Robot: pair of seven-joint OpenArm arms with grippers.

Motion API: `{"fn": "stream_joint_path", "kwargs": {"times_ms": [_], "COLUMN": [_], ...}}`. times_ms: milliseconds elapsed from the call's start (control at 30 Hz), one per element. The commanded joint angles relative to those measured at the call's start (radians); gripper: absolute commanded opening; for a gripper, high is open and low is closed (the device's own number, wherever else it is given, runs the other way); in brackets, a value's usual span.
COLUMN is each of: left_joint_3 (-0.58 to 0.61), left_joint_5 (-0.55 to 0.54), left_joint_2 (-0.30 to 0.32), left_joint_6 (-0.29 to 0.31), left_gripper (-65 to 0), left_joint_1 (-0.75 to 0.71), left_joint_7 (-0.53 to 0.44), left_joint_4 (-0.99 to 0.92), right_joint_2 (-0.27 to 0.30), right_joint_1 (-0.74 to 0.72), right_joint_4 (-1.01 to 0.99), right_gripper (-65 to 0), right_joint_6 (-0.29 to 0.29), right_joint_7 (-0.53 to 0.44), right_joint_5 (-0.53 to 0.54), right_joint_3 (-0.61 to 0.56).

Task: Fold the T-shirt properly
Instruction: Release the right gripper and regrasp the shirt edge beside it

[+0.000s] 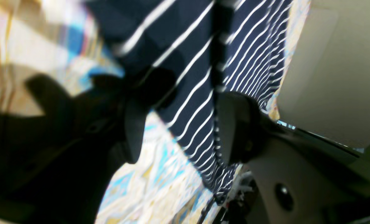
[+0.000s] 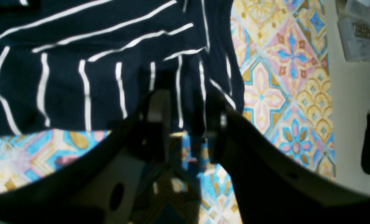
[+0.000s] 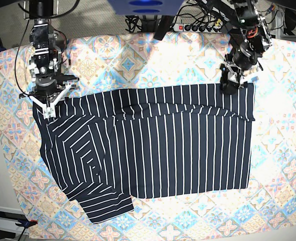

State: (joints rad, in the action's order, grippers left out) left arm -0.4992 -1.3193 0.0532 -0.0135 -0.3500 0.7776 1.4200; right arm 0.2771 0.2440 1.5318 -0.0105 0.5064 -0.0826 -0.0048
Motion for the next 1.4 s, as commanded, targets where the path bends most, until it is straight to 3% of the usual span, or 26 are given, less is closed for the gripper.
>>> {"fn": "stream_joint_path", "kwargs": {"times_ms": [0,267,633,700,867,1000,1067,1233,1367], "left_joint_3": [-0.003,-0.059,-0.062,-0.062,-0.059,-0.057,-0.057,-0.057,-0.057], "left_joint_5": [-0.021,-0.015,0.050,0.050,0.051,0.051,0.051,0.051,0.051], "left_joint_2": [0.009,-0.009,-0.005,-0.006,-0.005,-0.003,-0.003,-0.003,-0.003], "left_joint_6": [0.011,0.011,0.011,0.011,0.014,0.014,0.014,0.014,0.014], "left_gripper": [-28.9,-28.9,-29.2,-33.0,-57.5,-65.0,-65.0,-65.0,-65.0], "left_joint_1": [-0.013,-0.028,0.180,0.190,0.191,0.184,0.182,0.184,0.184], "left_joint_7": [-0.004,-0.011,-0.013,-0.005,-0.007,-0.005,-0.004,-0.004,-0.004], "left_joint_4": [0.018,0.015,-0.187,-0.187,-0.187,-0.187,-0.187,-0.187,-0.187], "right_joint_2": [0.014,0.012,0.012,0.012,0.004,-0.019,-0.020,-0.014,0.011], "right_joint_1": [-0.007,-0.008,-0.005,0.004,0.061,0.071,0.070,0.068,0.048], "right_joint_4": [0.019,0.019,0.022,0.022,0.083,0.140,0.146,0.141,0.088], "right_gripper": [-45.8,-45.8,-46.0,-46.0,-45.5,-39.1,-36.0,-34.4,-34.3], "right_joint_6": [0.008,0.008,0.008,0.008,0.008,0.008,0.007,0.007,0.005], "right_joint_7": [-0.018,-0.018,-0.016,-0.016,-0.015,0.062,0.113,0.125,0.125], "right_joint_5": [-0.009,-0.009,-0.009,-0.003,0.019,0.182,0.306,0.685,0.890], "right_joint_3": [0.006,0.004,0.007,0.013,0.093,0.171,0.214,0.288,0.297]}}
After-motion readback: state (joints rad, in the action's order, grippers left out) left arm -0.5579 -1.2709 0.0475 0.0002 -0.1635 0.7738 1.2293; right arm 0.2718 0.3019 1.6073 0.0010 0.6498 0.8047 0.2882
